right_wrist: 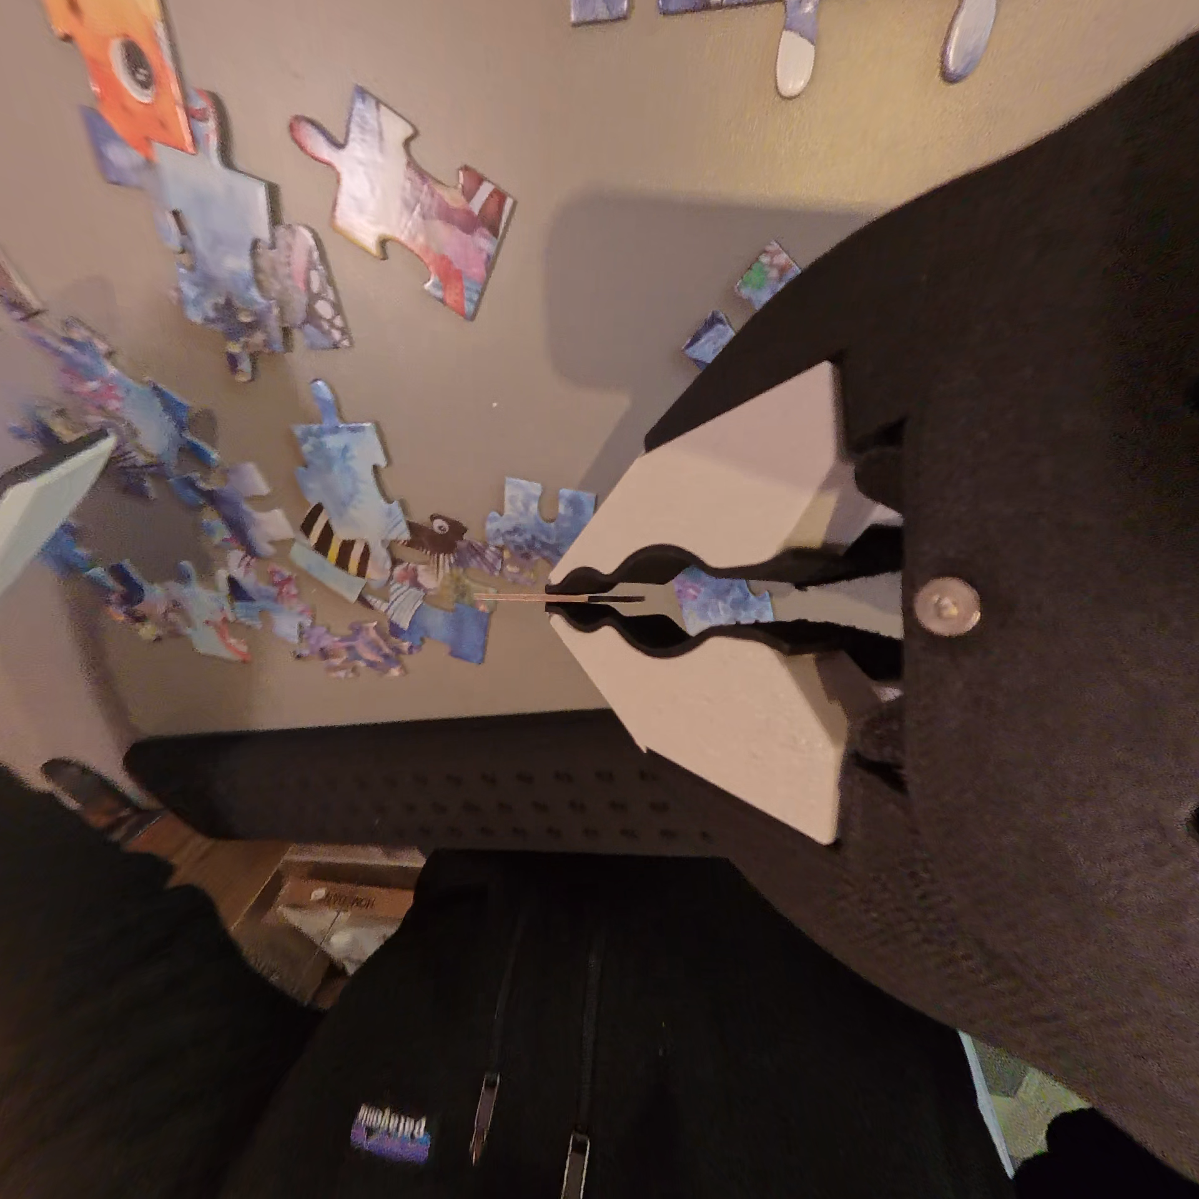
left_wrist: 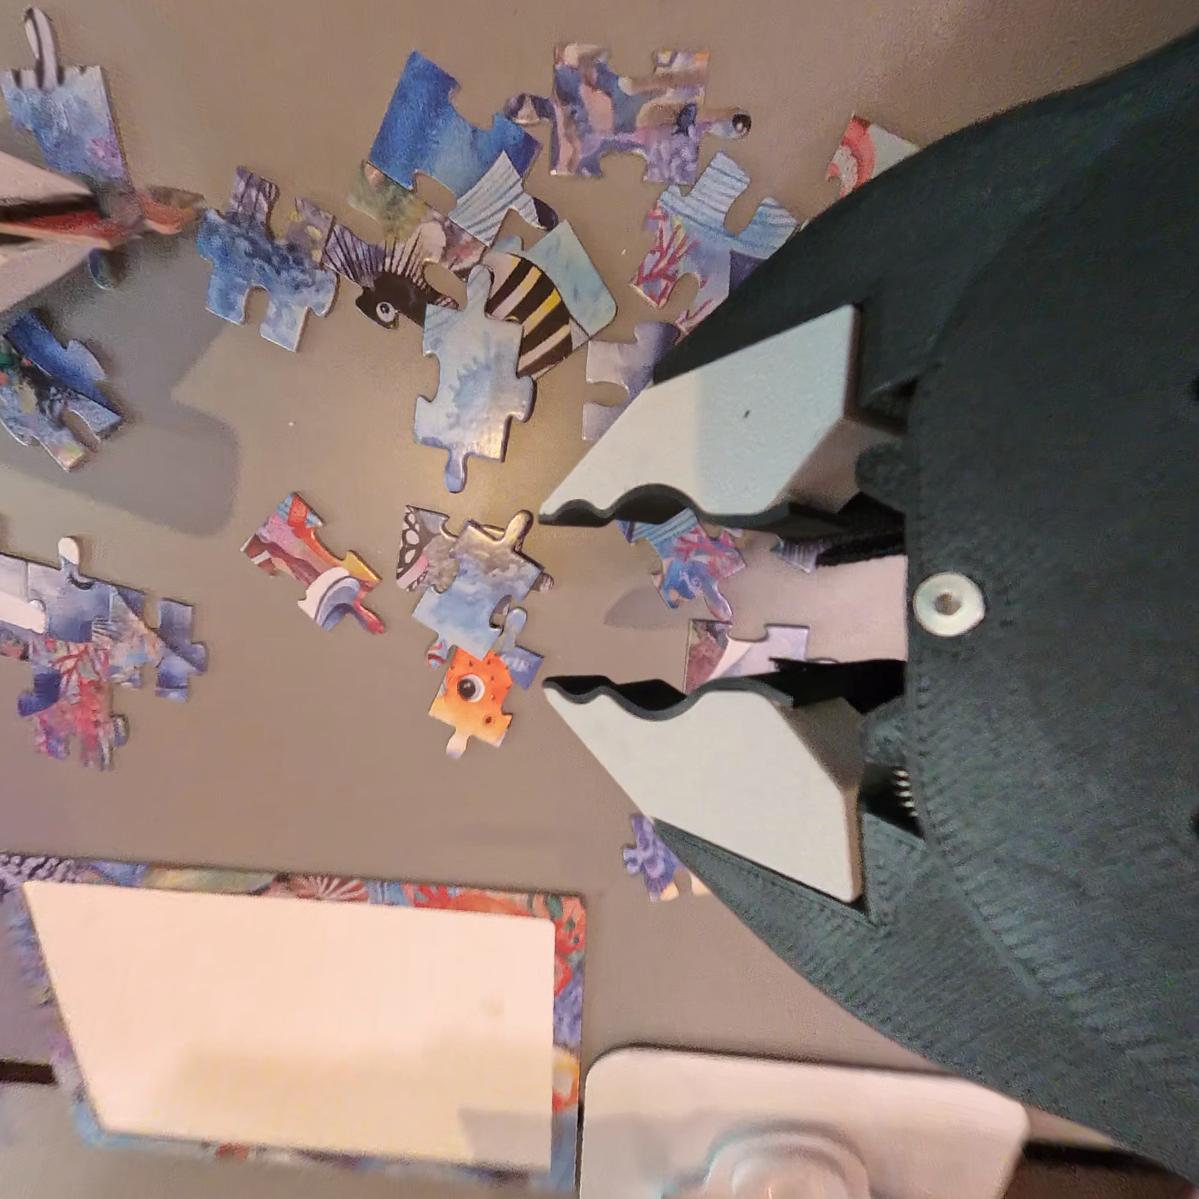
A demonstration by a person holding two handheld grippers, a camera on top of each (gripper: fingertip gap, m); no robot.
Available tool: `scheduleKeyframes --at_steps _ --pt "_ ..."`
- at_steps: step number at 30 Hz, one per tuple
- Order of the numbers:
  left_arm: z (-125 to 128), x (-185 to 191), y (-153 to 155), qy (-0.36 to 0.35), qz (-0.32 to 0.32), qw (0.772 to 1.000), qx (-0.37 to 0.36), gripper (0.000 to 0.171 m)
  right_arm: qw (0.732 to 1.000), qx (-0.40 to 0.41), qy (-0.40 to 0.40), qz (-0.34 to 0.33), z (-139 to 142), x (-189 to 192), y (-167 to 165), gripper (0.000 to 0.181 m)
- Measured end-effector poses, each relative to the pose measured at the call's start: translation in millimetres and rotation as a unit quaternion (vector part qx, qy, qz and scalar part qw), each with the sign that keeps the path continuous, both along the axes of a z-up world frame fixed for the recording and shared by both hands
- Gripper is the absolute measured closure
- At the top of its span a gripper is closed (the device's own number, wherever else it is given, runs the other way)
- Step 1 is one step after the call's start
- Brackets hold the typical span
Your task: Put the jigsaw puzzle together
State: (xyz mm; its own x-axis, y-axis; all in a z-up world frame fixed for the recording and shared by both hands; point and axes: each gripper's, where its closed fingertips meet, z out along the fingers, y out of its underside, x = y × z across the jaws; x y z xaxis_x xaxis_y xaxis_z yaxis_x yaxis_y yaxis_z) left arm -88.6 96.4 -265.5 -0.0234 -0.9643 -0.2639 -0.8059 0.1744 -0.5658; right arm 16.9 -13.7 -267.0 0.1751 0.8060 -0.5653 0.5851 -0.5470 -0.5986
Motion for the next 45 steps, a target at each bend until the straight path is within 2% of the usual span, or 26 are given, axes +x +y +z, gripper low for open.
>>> scheduleKeyframes --at_steps 3,5,9,12,14,16,19,22,24,28,32,35,36,38,39,41,43,45 --pt "-20.8 4.3 2.0 0.006 0.007 0.999 -0.046 0.12 0.999 0.006 -0.034 -0.017 -15.2 0.6 8.0 0.178" --pt "-32.2 11.5 3.0 0.013 0.006 0.998 -0.056 0.117 0.995 0.038 -0.076 -0.043 -25.2 7.6 22.2 0.15" --pt "-42.1 26.3 2.9 0.017 0.013 0.998 -0.066 0.106 0.992 0.075 -0.086 -0.06 -18.9 13.3 34.9 0.141" --pt "-44.7 30.2 -1.3 0.013 0.014 0.996 -0.086 0.121 0.99 0.091 -0.082 -0.071 -14.0 13.1 44.3 0.144" --pt "-45.5 33.1 -7.9 0.002 0.009 0.995 -0.101 0.139 0.989 0.098 -0.079 -0.075 -12.8 10.8 49.2 0.146" --pt "-45.4 34.4 -7.9 -0.005 0.013 0.996 -0.091 0.148 0.99 0.101 -0.069 -0.075 -10.3 6.6 52.3 0.149" --pt "-45.3 34.9 -10.5 -0.009 0.009 0.996 -0.086 0.149 0.989 0.11 -0.064 -0.073 -8.7 1.6 56.0 0.151" --pt "-44.5 36.3 -12.7 -0.012 -0.008 0.998 -0.062 0.15 0.988 0.122 -0.057 -0.075 -3.8 -4.4 61.4 0.149" --pt "-40.8 37.6 -12.6 -0.014 -0.024 0.999 -0.017 0.15 0.987 0.131 -0.053 -0.078 0.6 -7.4 66.1 0.147" --pt "-16.5 46.5 -17.2 -0.033 -0.055 0.994 0.092 0.15 0.986 0.122 -0.025 -0.113 11.1 -10.7 80.1 0.142" --pt "4.7 59.7 -36.2 -0.05 -0.09 0.981 0.163 0.15 0.986 0.065 0.043 -0.146 22.9 -17.0 85.2 0.135" --pt "14.4 68.8 -52.7 -0.066 -0.104 0.974 0.189 0.15 0.987 0.038 0.072 -0.138 25.1 -24.6 79.0 0.145" --pt "18.3 71.0 -57.3 -0.074 -0.106 0.972 0.197 0.15 0.988 0.028 0.087 -0.128 27.7 -29.0 74.0 0.152" --pt "21.2 72.6 -64.8 -0.078 -0.103 0.971 0.2 0.15 0.988 0.011 0.12 -0.101 35.7 -37.0 62.5 0.178" --pt "20.6 72.6 -69.8 -0.077 -0.108 0.971 0.2 0.168 0.988 0.01 0.118 -0.094 36.0 -37.9 59.9 0.181" --pt "22.7 70.7 -77.5 -0.079 -0.119 0.967 0.213 0.154 0.991 0.024 0.103 -0.085 34.1 -35.9 58.8 0.181" --pt "24.0 58.5 -68.6 -0.055 -0.101 0.969 0.22 0.138 0.992 0.023 0.096 -0.079 35.4 -31.4 58.4 0.181" --pt "30.4 39.4 -51.6 -0.045 -0.076 0.974 0.211 0.139 0.995 0.023 0.073 -0.064 32.0 -24.8 54.8 0.181"
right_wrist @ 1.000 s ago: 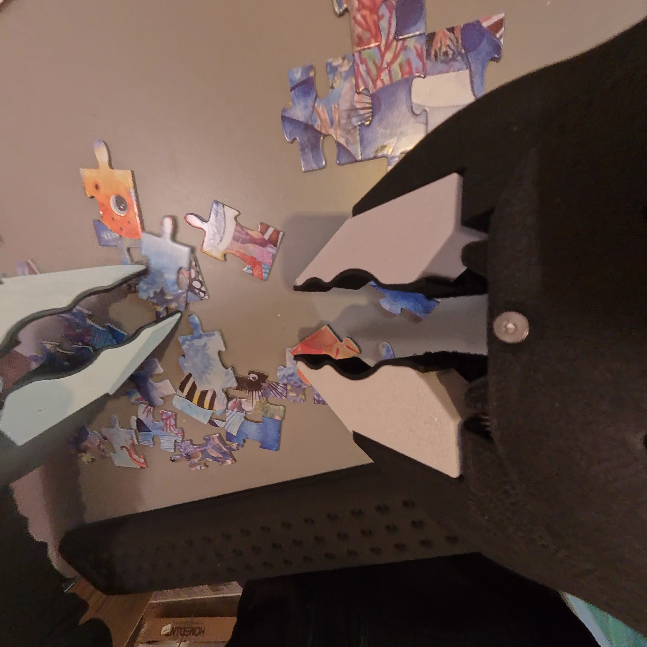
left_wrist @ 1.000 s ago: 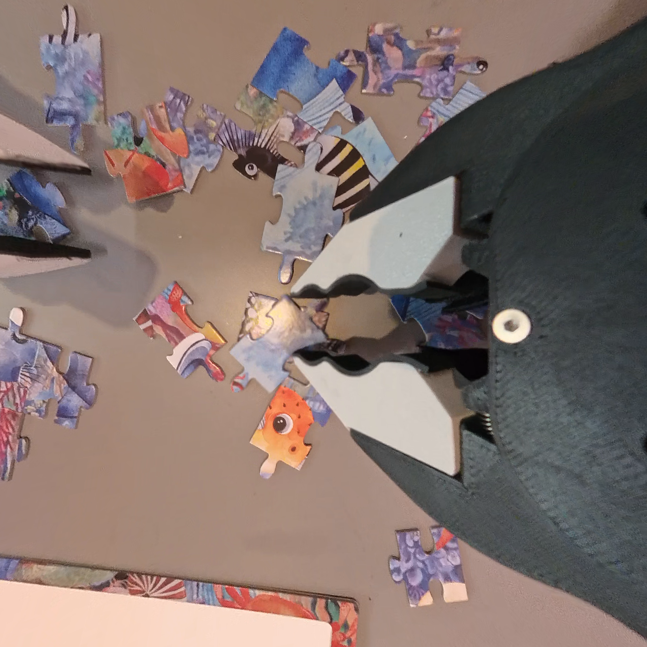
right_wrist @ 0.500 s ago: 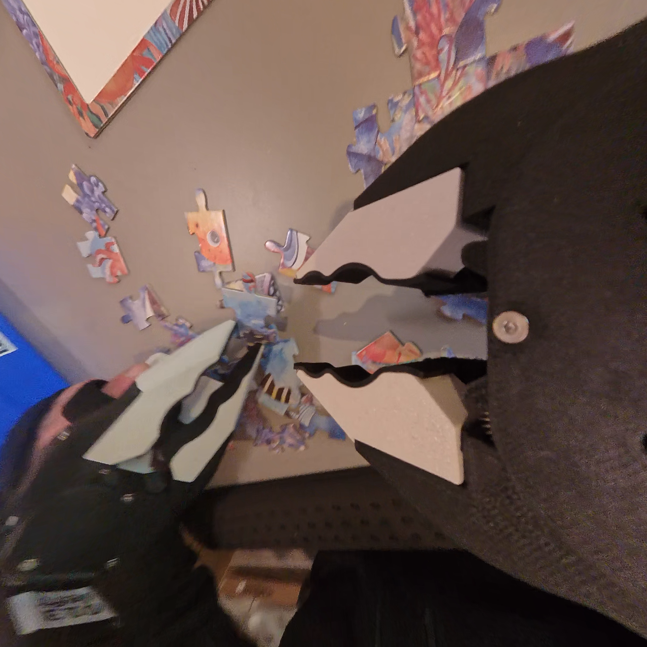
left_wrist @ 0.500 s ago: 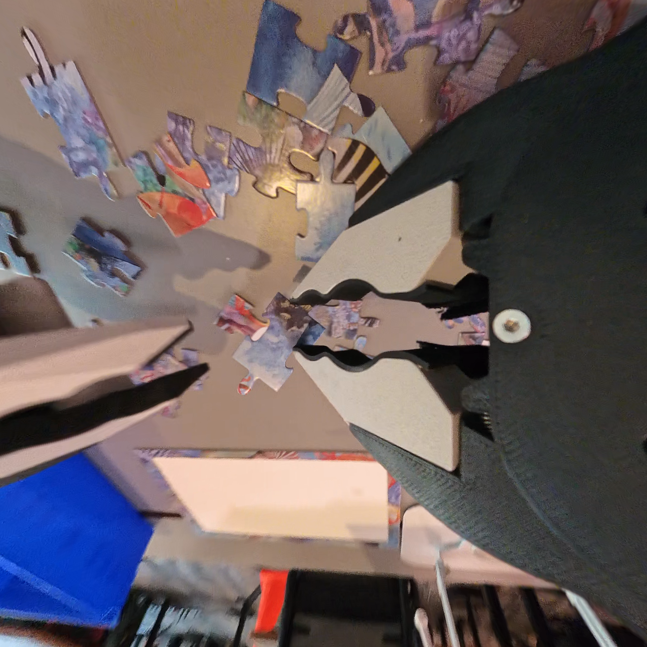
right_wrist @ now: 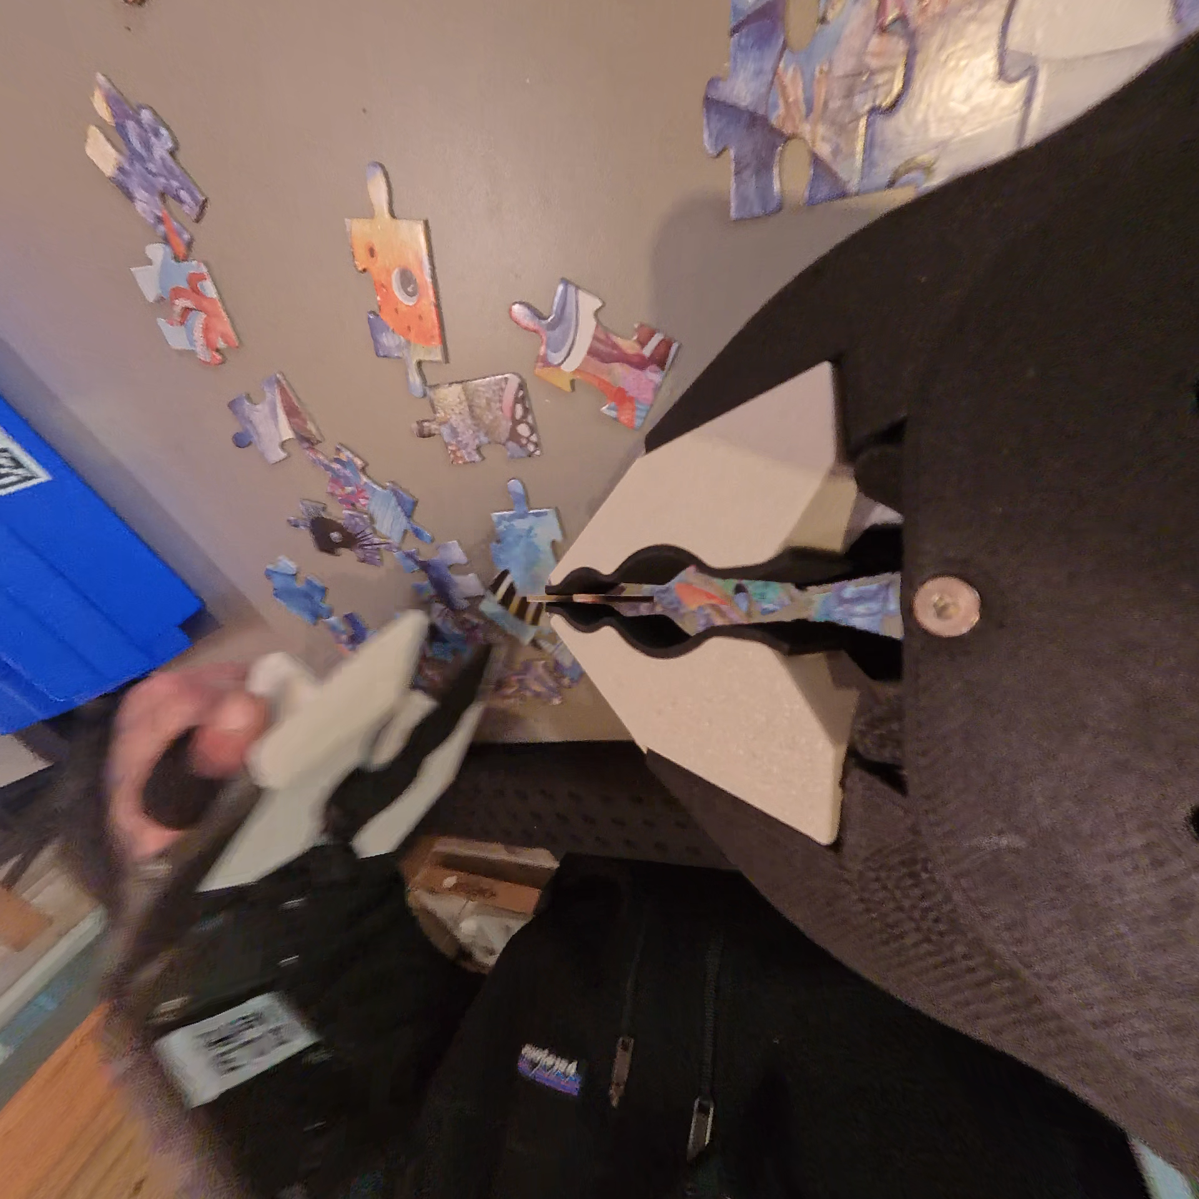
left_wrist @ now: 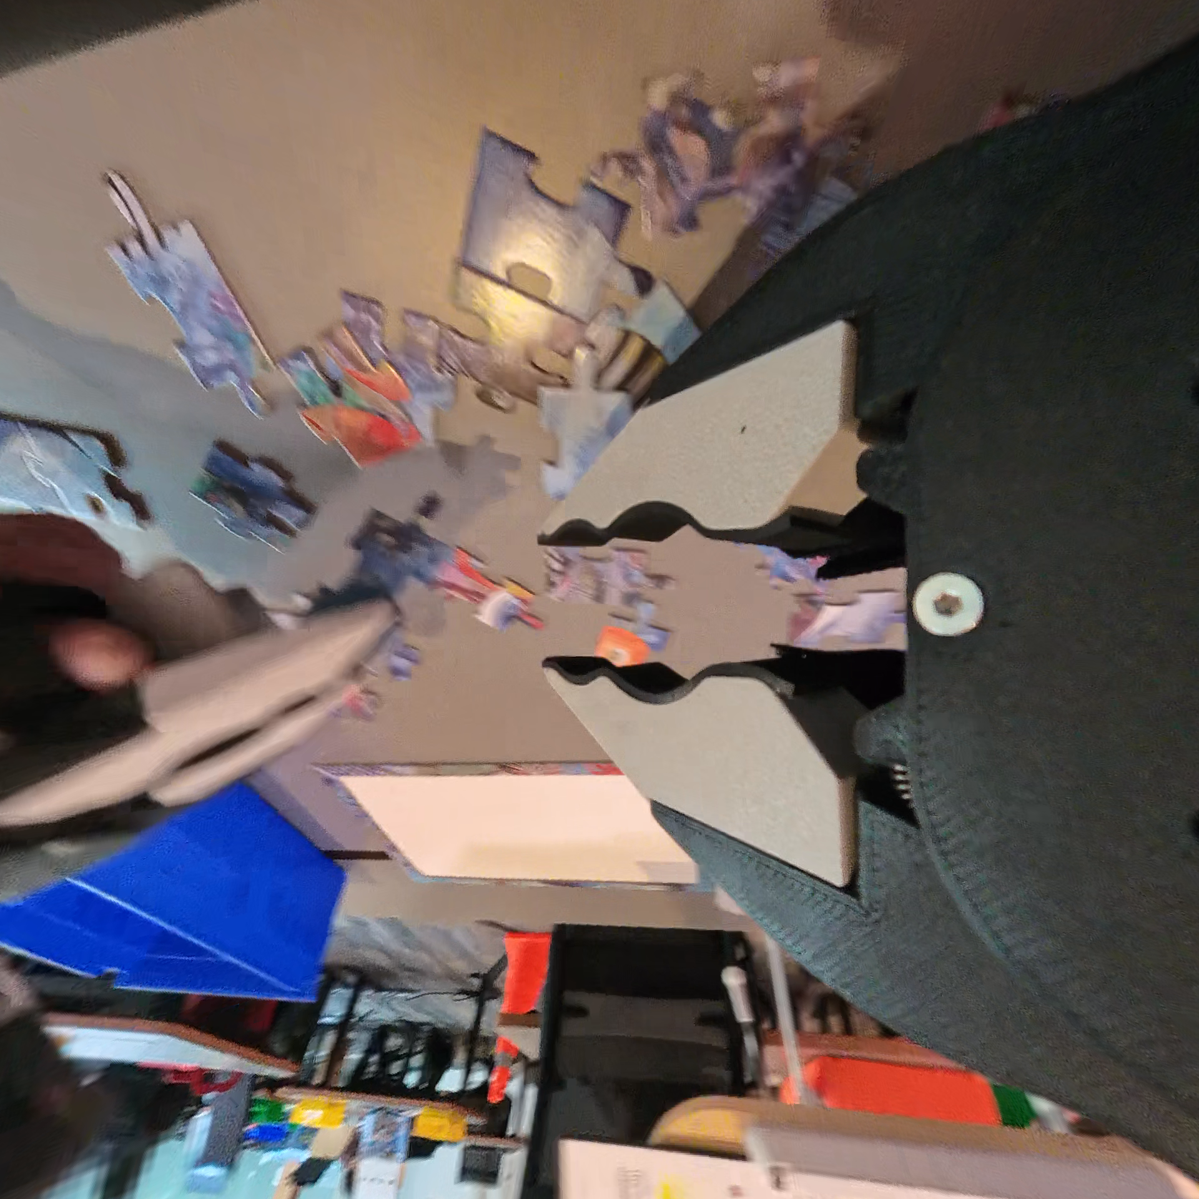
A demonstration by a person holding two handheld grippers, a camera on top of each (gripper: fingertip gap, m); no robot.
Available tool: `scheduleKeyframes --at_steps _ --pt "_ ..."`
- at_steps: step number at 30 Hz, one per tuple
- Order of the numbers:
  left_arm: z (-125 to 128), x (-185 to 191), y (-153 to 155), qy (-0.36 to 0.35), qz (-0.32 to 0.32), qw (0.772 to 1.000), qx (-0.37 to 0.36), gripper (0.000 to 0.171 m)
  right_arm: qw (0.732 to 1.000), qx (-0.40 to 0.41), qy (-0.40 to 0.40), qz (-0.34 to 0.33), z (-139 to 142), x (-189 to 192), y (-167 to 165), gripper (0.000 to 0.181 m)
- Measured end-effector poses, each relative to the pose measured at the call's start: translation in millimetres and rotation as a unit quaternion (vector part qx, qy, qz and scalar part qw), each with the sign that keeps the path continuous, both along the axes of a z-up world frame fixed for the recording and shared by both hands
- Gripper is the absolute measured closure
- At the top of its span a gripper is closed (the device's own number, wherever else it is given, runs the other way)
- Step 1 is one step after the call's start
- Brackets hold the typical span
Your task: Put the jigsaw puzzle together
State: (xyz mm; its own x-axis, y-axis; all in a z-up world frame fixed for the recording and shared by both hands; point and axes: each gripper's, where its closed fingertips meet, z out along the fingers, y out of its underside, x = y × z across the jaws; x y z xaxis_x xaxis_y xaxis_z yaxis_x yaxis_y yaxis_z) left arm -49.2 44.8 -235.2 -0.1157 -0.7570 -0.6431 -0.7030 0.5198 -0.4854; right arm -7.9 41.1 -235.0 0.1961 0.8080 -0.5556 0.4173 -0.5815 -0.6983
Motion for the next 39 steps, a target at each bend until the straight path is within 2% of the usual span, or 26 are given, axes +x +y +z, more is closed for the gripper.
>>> scheduleKeyframes --at_steps 3,6,8,11,14,15,19,22,24,33,34,35,39 --pt "8.1 -39.8 44.0 0.011 0.076 0.997 -0.033 0.135 0.998 -0.004 -0.041 0.038 -8.3 8.9 -11.8 0.181" --pt "-11.9 -88.7 81.1 0.076 0.148 0.979 -0.118 0.133 0.994 -0.008 -0.079 0.079 -20.5 12.2 -25.2 0.181" --pt "-32.3 -113.6 79.5 0.128 0.154 0.958 -0.204 0.13 0.991 -0.009 -0.098 0.092 -29.0 12.8 -29.5 0.181" --pt "-44.1 -133.1 72.4 0.175 0.141 0.945 -0.236 0.128 0.988 -0.015 -0.119 0.095 -41.3 13.7 -30.9 0.18" --pt "-52.6 -133.8 49.9 0.2 0.107 0.933 -0.278 0.12 0.988 -0.001 -0.136 0.076 -47.7 15.5 -22.3 0.152" --pt "-56.9 -133.9 41.8 0.212 0.097 0.929 -0.288 0.119 0.988 0.004 -0.136 0.067 -47.1 15.8 -18.9 0.15" --pt "-78.2 -137.3 23.6 0.262 0.08 0.918 -0.288 0.12 0.99 0.029 -0.13 0.052 -42.5 17.1 -12.2 0.15" --pt "-77.8 -130.1 20.7 0.248 0.073 0.923 -0.285 0.129 0.99 0.043 -0.126 0.045 -38.9 18.4 -9.9 0.153" --pt "-77.5 -126.2 20.1 0.239 0.069 0.927 -0.28 0.143 0.99 0.051 -0.121 0.04 -35.1 17.7 -8.6 0.155" --pt "-77.2 -112.1 10.2 0.203 0.053 0.942 -0.264 0.155 0.987 0.094 -0.121 0.039 -18.9 -2.8 -7.9 0.155" --pt "-76.8 -109.8 8.4 0.199 0.051 0.943 -0.261 0.158 0.987 0.098 -0.122 0.042 -17.7 -7.5 -9.0 0.155" --pt "-76.5 -106.5 4.8 0.196 0.043 0.944 -0.263 0.171 0.986 0.104 -0.125 0.046 -17.1 -12.6 -9.7 0.154" --pt "-76.7 -90.9 5.2 0.17 0.047 0.951 -0.253 0.171 0.975 0.135 -0.156 0.078 -24.0 -36.8 -15.9 0.152"
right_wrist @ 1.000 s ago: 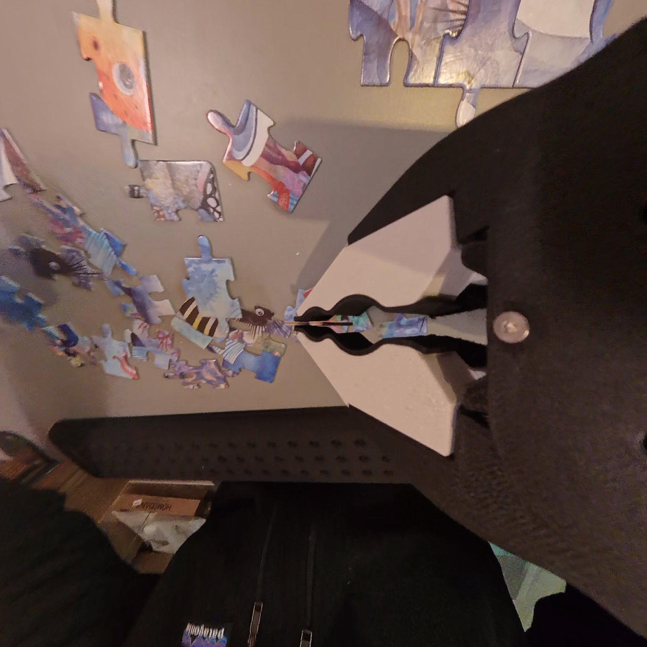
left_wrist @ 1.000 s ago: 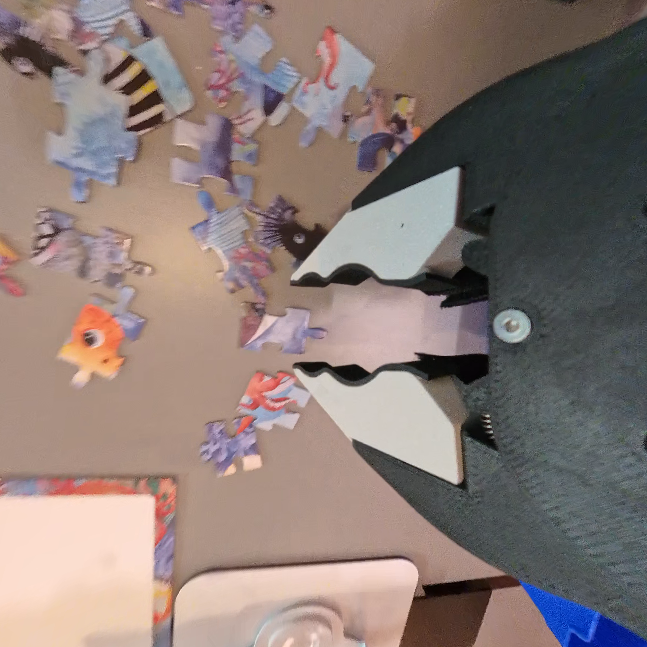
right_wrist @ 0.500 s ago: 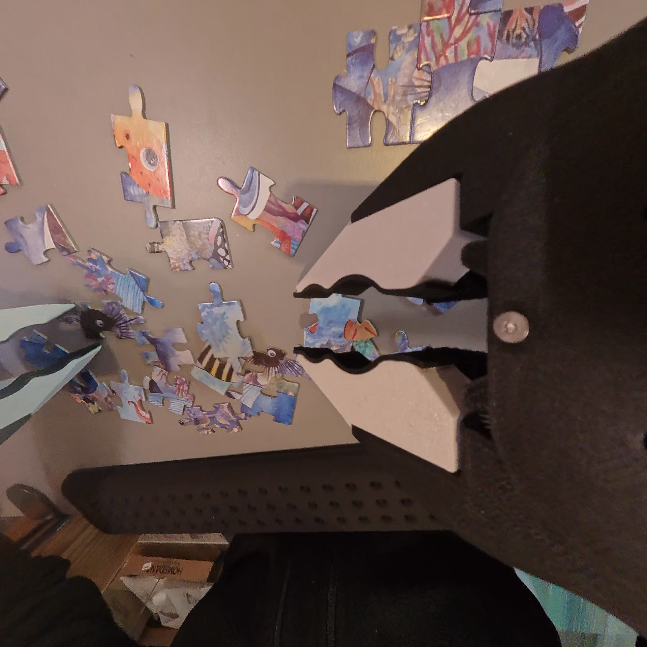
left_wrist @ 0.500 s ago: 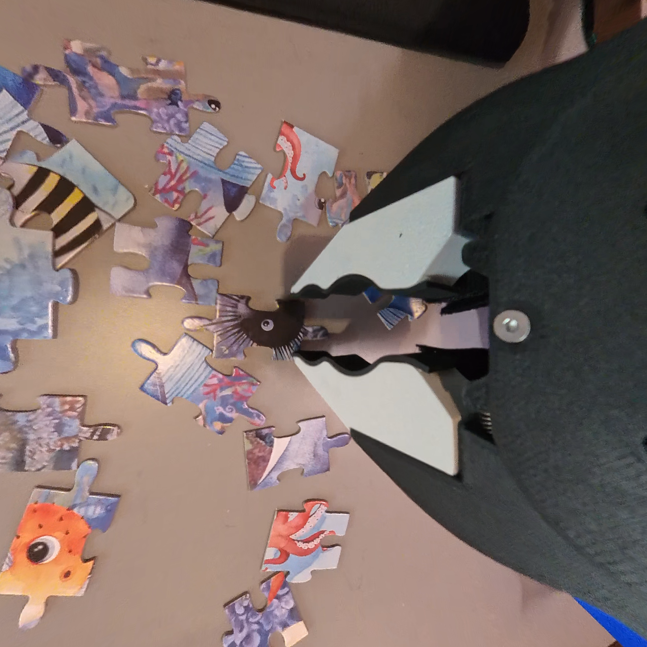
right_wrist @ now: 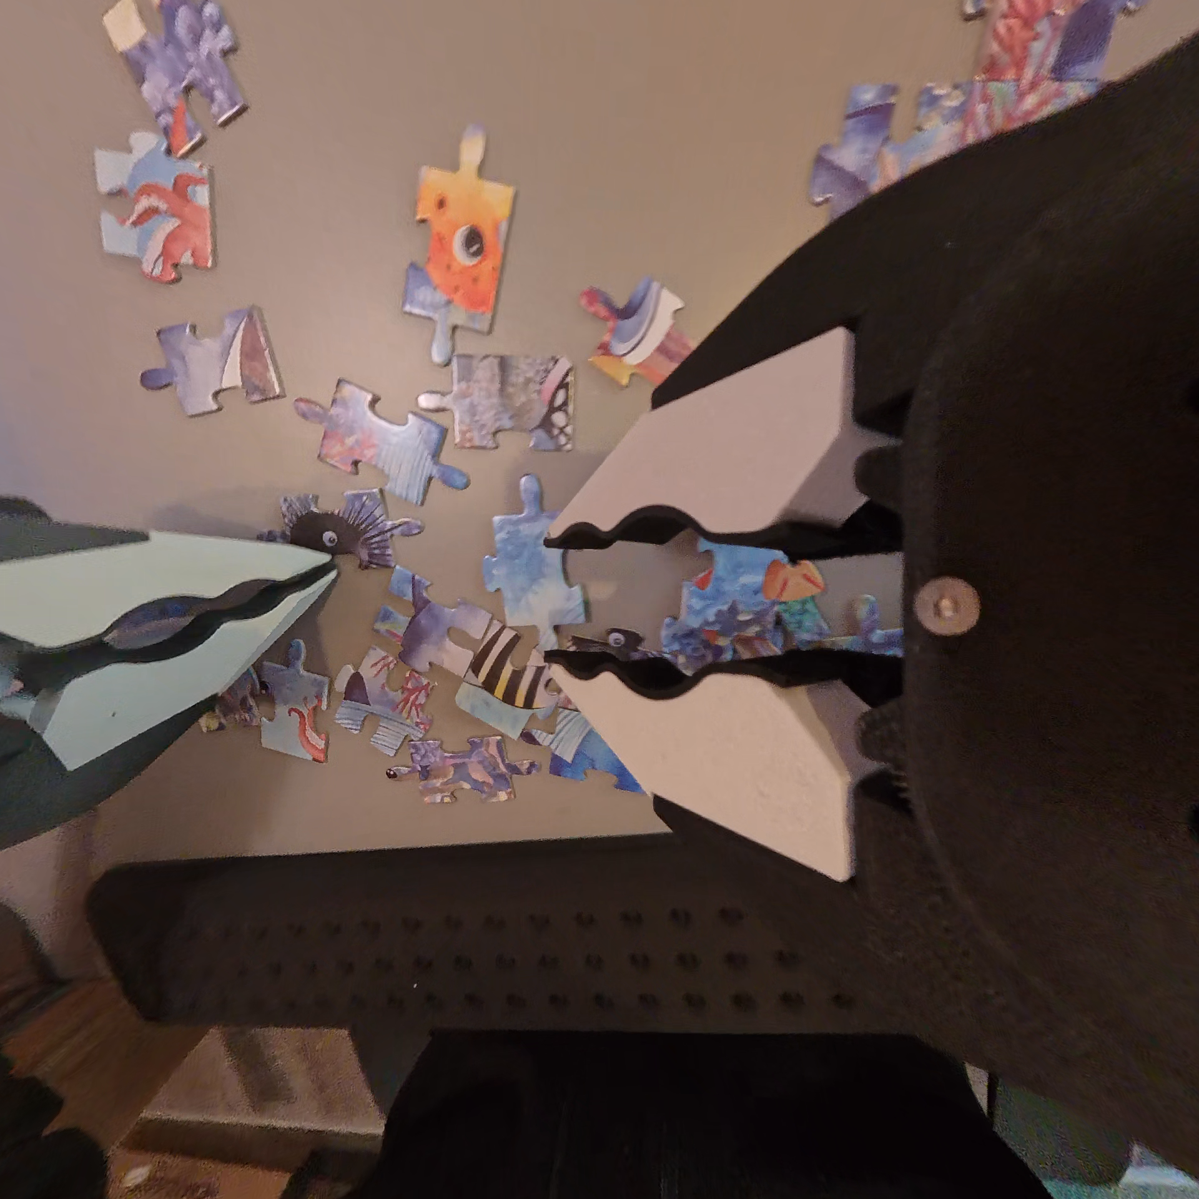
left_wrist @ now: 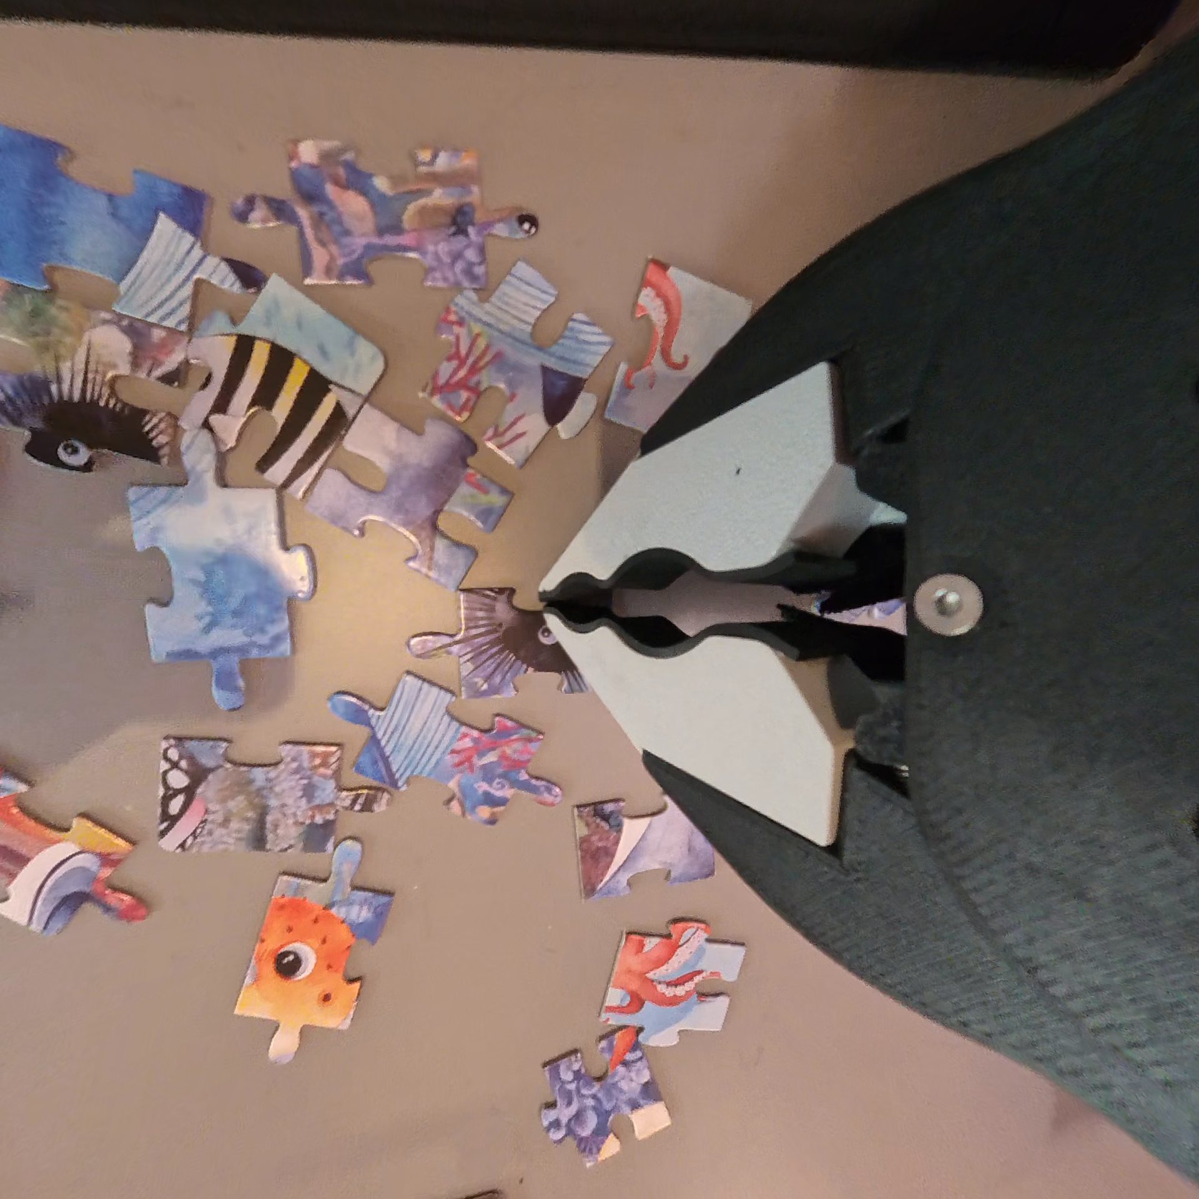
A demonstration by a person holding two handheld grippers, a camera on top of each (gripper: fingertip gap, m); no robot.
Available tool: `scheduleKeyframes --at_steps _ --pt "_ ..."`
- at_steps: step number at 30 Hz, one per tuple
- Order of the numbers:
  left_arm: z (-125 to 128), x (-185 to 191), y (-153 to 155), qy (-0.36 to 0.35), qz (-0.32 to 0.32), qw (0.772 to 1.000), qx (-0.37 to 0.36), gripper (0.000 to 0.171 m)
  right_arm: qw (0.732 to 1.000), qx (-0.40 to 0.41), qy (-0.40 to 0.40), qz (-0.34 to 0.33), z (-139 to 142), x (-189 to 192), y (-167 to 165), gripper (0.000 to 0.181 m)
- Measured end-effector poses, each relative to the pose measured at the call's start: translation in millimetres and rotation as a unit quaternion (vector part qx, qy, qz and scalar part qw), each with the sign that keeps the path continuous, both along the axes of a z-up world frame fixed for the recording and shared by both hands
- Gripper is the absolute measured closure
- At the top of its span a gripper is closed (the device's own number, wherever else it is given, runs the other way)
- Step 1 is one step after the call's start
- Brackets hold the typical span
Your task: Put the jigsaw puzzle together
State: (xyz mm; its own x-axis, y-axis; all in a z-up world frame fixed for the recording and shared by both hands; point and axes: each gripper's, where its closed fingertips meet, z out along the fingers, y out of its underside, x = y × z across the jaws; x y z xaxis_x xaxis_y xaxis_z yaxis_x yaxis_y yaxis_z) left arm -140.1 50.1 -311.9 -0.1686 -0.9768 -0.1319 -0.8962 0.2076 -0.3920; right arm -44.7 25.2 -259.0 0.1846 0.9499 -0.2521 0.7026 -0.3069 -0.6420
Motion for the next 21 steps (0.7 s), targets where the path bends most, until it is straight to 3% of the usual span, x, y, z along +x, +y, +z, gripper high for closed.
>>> scheduleKeyframes --at_steps 4,8,13,18,21 --pt "6.2 -1.0 7.7 -0.002 0.018 1.0 0.025 0.163 0.997 0.026 -0.051 0.043 -17.5 -20.4 -10.9 0.145" --pt "22.1 2.2 -12.1 -0.034 0.009 0.999 -0.001 0.147 0.993 0.051 -0.081 0.064 -28.0 -27.4 -13.3 0.138" --pt "13.3 1.0 -38.2 -0.012 -0.018 0.999 -0.026 0.135 0.991 0.039 -0.087 0.089 -37.3 -35.1 -23.5 0.136" --pt "12.8 -28.2 -45.6 0.023 -0.01 0.999 -0.038 0.133 0.99 0.048 -0.091 0.095 -39.7 -36.7 -24.9 0.138" --pt "17.9 -59.8 -54.8 0.056 -0.015 0.997 -0.054 0.121 0.991 0.046 -0.08 0.098 -38.2 -37.4 -25.9 0.141"
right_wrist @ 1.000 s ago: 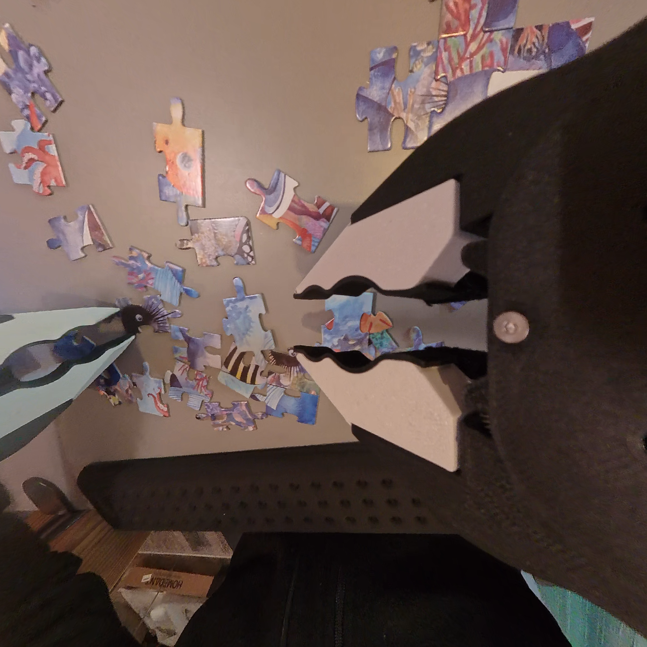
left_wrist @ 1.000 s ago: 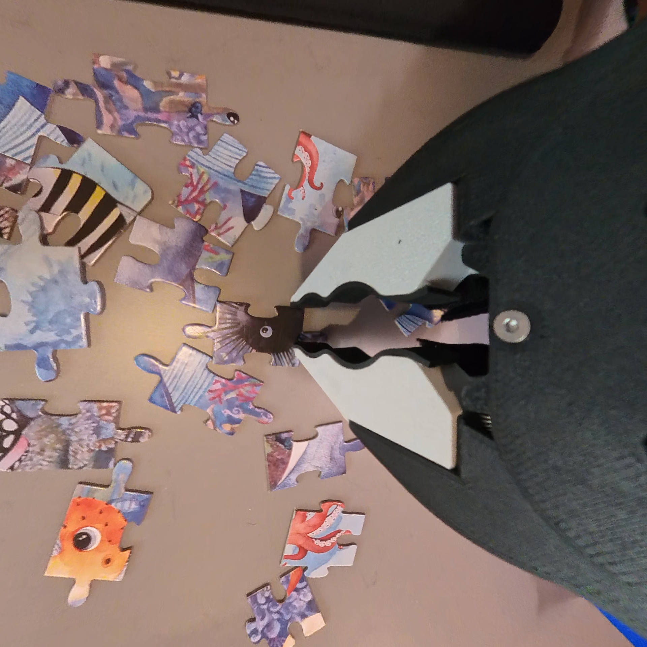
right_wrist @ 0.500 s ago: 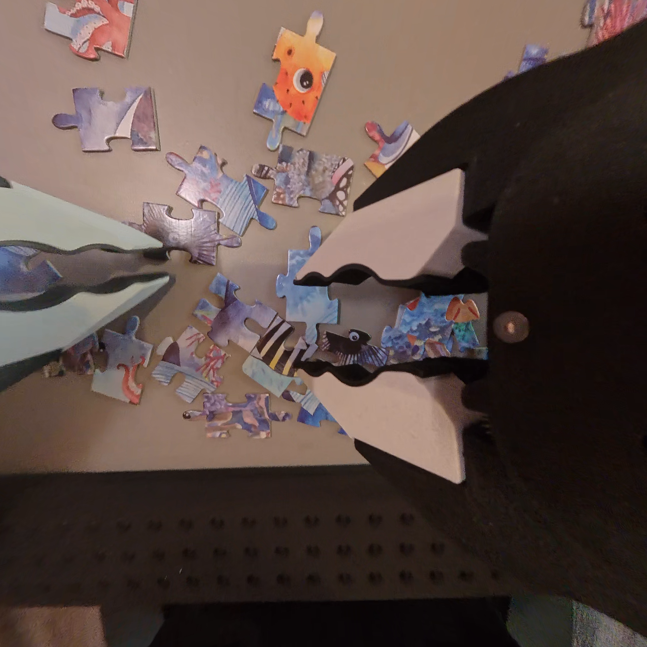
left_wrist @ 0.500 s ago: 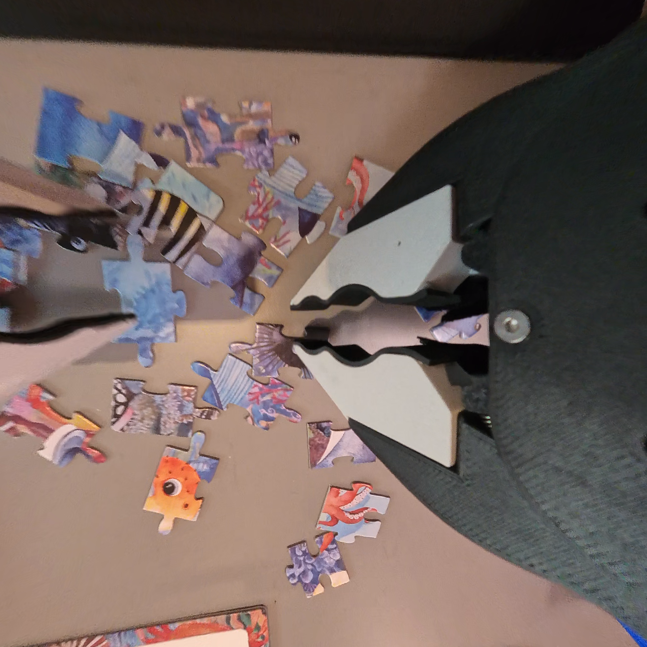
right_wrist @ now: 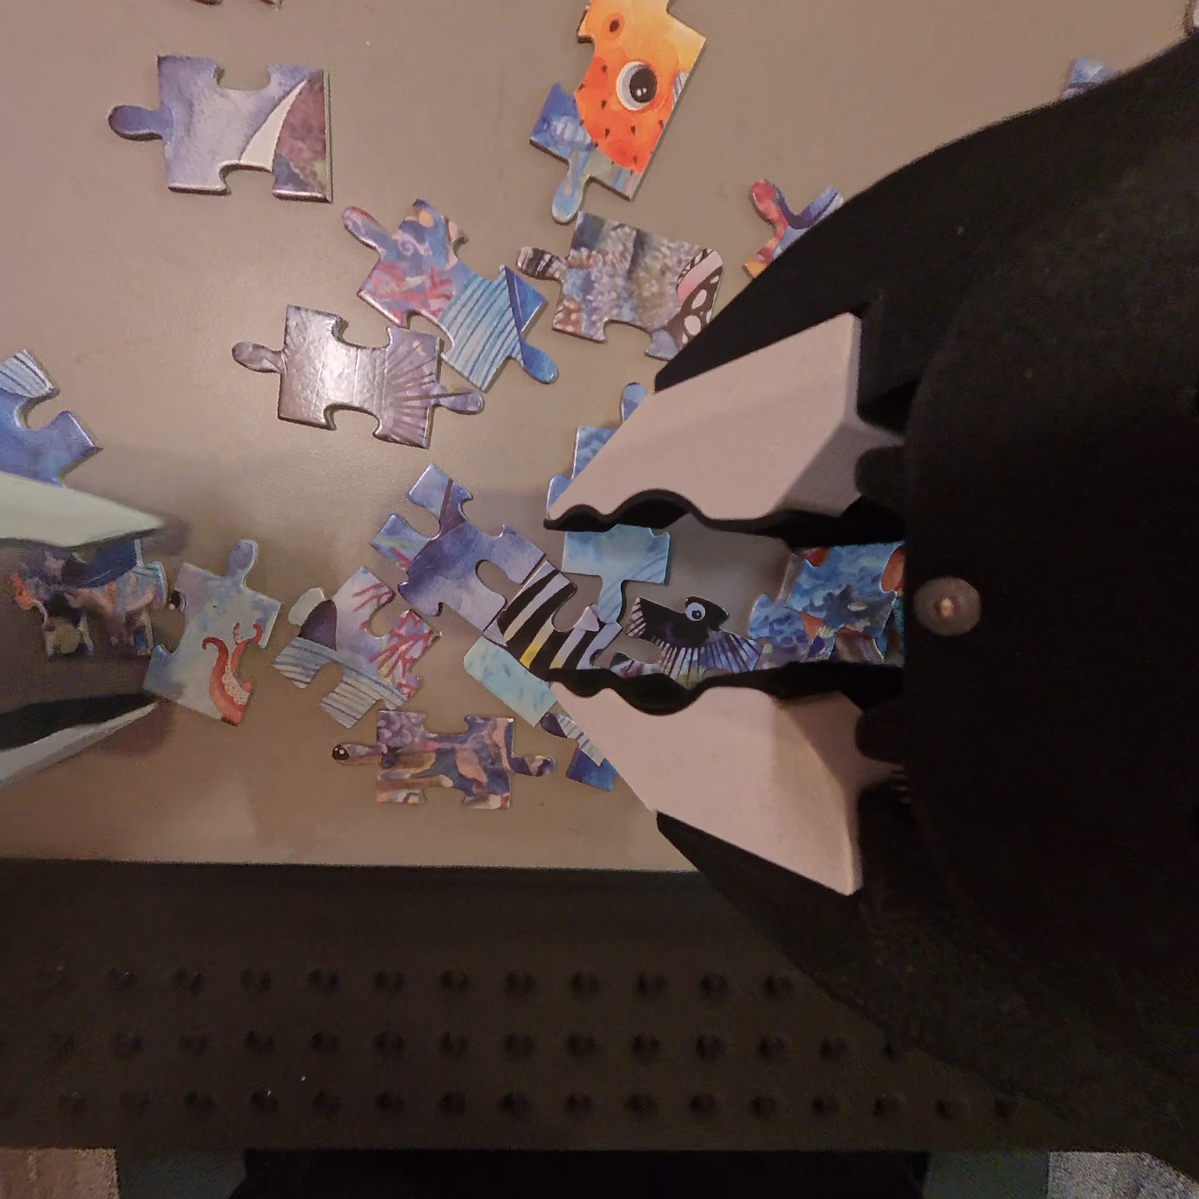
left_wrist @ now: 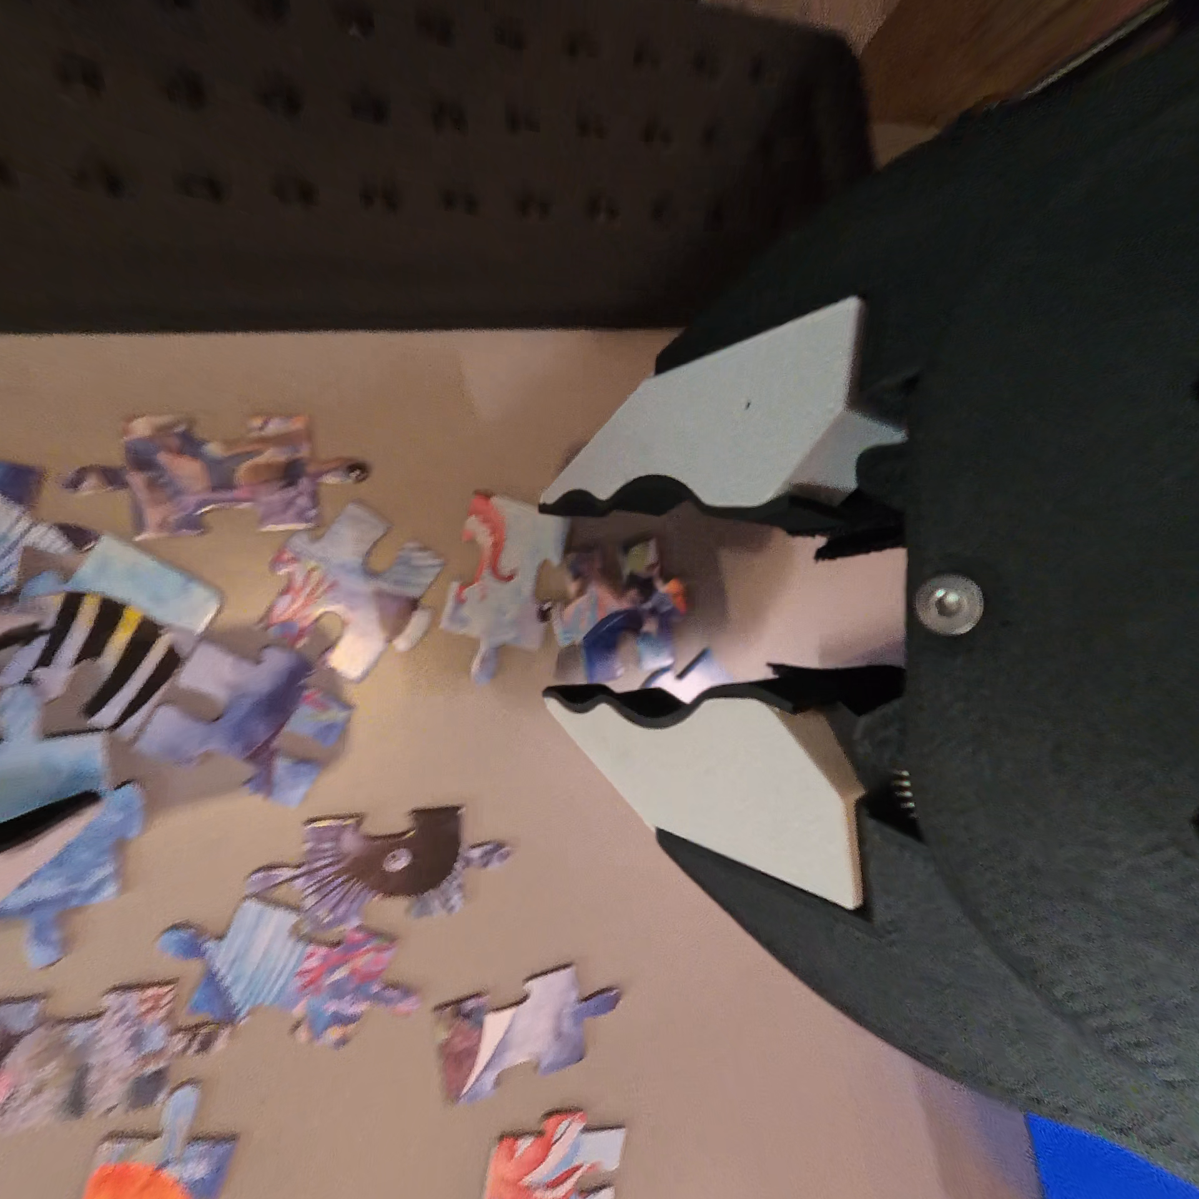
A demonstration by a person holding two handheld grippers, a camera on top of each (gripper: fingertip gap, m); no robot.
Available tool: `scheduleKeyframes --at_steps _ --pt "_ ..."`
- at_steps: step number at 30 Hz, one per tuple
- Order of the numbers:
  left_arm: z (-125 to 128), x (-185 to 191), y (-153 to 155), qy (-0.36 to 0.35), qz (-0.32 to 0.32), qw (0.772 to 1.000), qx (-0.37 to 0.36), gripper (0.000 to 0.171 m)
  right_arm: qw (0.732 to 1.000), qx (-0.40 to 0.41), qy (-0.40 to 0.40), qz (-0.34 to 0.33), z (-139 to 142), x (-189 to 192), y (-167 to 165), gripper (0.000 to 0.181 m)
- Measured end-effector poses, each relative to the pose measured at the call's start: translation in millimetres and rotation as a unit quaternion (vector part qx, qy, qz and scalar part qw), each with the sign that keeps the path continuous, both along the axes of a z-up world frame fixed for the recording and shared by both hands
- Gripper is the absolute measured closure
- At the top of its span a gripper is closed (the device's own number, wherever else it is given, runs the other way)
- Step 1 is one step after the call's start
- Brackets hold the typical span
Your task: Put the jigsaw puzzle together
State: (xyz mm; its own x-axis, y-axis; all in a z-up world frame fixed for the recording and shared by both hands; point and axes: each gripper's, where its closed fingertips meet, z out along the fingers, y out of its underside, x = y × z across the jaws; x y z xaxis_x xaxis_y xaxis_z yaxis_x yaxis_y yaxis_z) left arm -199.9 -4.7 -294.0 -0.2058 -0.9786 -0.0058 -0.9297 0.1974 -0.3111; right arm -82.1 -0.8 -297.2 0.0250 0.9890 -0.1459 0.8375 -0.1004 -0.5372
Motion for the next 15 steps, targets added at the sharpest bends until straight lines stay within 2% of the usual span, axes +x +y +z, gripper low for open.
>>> scheduleKeyframes --at_steps 2,6,13,15 --pt "3.8 -14.7 -3.1 0.006 0.018 1.0 -0.007 0.116 1.0 -0.001 0.005 0.002 0.3 0.1 -1.0 0.142" --pt "-6.8 -38.8 0.9 0.025 0.051 0.998 0.012 0.113 1.0 -0.004 0.018 -0.003 0.0 2.0 -1.0 0.144" --pt "-18.4 -34.1 6.8 0.015 0.067 0.998 0.014 0.119 0.999 -0.007 0.039 -0.012 0.9 1.2 2.2 0.144" --pt "-17.7 -30.9 2.0 0.003 0.07 0.998 0.004 0.128 0.999 -0.01 0.043 -0.012 0.8 0.8 1.7 0.144"
